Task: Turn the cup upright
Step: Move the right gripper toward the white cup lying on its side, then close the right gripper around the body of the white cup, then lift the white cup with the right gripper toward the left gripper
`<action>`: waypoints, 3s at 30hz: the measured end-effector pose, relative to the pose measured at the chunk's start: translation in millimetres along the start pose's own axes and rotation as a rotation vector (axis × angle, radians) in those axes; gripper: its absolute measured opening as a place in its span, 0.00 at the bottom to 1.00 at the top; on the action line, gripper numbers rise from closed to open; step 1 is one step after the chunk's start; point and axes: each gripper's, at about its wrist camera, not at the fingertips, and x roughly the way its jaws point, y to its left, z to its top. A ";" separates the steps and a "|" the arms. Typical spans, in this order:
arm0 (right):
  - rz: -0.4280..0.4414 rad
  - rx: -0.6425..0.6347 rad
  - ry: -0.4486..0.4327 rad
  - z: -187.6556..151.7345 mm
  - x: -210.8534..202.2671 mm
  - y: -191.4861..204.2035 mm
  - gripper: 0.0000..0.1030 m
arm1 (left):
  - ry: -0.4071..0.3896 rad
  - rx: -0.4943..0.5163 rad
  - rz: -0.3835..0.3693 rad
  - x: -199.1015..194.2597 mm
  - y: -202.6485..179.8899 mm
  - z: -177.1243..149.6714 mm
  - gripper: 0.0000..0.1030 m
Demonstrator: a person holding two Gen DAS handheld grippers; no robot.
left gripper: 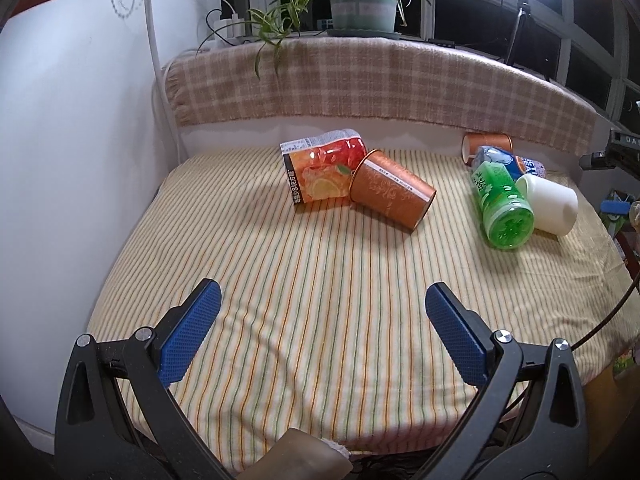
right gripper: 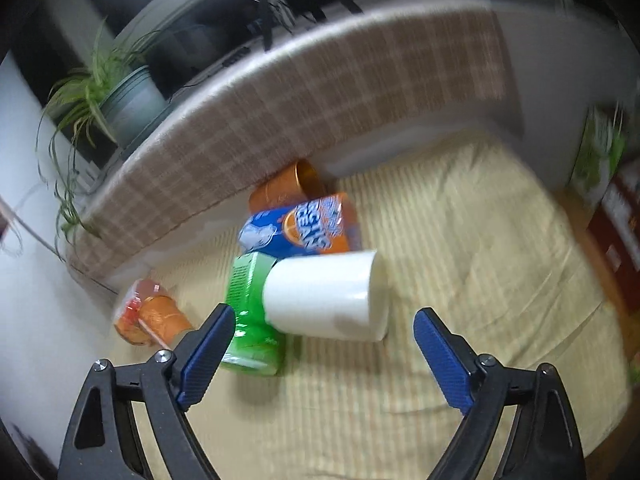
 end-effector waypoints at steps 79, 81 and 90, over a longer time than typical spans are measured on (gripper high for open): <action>-0.040 0.491 0.101 -38.3 52.9 -32.7 0.77 | 0.038 -0.082 -0.055 18.4 40.7 -3.5 1.00; -0.040 0.447 0.102 -41.8 47.0 -33.0 0.77 | 0.037 -0.080 -0.052 17.0 38.7 -3.7 1.00; -0.011 0.250 0.099 -65.5 22.6 -23.2 0.76 | 0.045 -0.084 -0.057 15.1 34.0 -3.4 1.00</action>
